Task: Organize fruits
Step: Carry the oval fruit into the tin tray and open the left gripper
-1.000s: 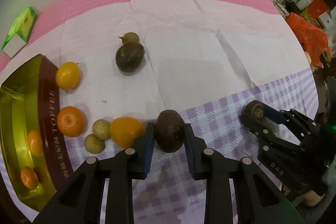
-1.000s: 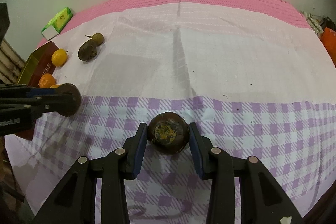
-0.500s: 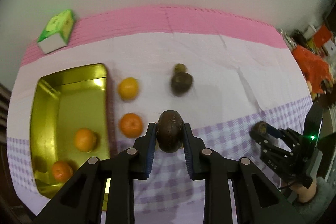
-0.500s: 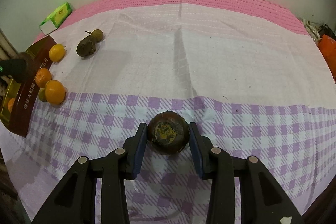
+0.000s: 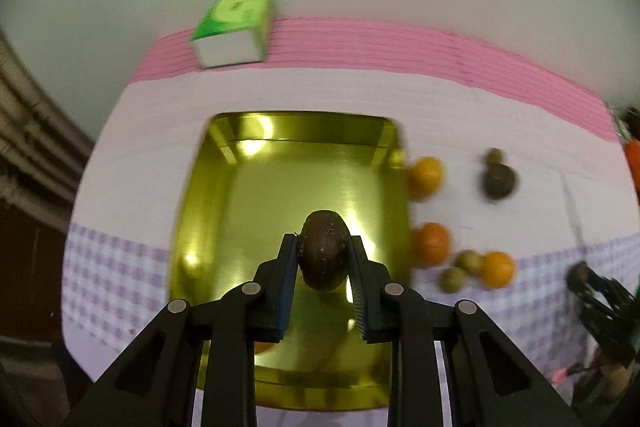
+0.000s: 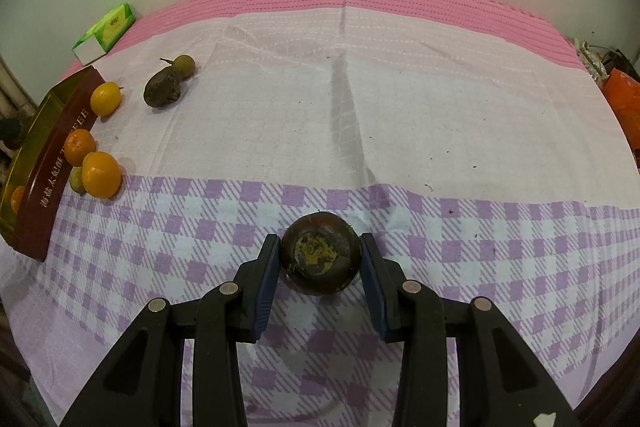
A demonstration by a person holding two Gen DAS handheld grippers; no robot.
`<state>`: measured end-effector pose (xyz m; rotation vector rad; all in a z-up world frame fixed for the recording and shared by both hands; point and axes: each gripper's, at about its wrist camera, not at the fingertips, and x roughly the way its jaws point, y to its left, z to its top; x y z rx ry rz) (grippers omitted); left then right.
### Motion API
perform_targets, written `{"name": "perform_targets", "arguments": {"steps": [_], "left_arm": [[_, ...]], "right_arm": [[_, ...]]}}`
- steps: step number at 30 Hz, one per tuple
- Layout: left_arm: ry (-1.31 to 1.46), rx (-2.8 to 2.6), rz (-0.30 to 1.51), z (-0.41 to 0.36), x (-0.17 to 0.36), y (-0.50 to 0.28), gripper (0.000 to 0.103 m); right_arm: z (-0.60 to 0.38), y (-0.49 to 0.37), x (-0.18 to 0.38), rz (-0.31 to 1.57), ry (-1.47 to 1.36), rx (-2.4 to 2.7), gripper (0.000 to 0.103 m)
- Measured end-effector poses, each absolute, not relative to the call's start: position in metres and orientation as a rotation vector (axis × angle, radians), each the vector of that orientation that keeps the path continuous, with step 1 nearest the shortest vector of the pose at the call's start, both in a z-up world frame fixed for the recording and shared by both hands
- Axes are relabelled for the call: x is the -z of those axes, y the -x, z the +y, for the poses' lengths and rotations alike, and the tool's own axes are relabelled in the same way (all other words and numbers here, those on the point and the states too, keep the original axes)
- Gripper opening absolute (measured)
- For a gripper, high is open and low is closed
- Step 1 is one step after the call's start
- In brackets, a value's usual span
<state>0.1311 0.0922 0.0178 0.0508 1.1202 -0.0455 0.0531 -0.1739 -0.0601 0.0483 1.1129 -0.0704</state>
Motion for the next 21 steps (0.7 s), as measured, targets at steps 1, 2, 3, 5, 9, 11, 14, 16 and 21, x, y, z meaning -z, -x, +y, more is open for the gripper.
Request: {"name": "perform_targets", "arguments": {"steps": [1,2,3,5,9,11,14,16,21], "left_arm": [[-0.048,0.031,1.127,0.099,-0.015,-0.134,0.026],[-0.045,0.019,1.133,0.105,-0.011,-0.135,0.026],[-0.039,0.000,1.143,0.113,-0.006,-0.138,0.026],[-0.035,-0.015,1.159,0.119,0.003,-0.139,0.026],[-0.026,-0.033,1.191,0.129,0.021,-0.138,0.026],[-0.026,-0.036,1.198,0.130,0.025,-0.137,0.026],[-0.028,-0.037,1.205,0.132,0.029,-0.136,0.026],[-0.027,-0.036,1.208,0.133,0.032,-0.137,0.026],[-0.037,-0.035,1.219,0.131,0.038,-0.139,0.026]], "right_arm": [[-0.173,-0.053,0.060,1.113,-0.045,0.072,0.037],[-0.173,-0.053,0.060,1.113,-0.042,0.073,0.037],[-0.173,-0.054,0.060,1.113,-0.040,0.074,0.037],[-0.173,-0.054,0.060,1.114,-0.037,0.075,0.037],[-0.171,-0.054,0.061,1.114,-0.035,0.076,0.037],[-0.172,-0.054,0.061,1.114,-0.032,0.080,0.037],[-0.171,-0.055,0.061,1.114,-0.031,0.081,0.037],[-0.170,-0.055,0.061,1.115,-0.026,0.082,0.037],[-0.170,-0.055,0.061,1.114,-0.021,0.085,0.037]]}}
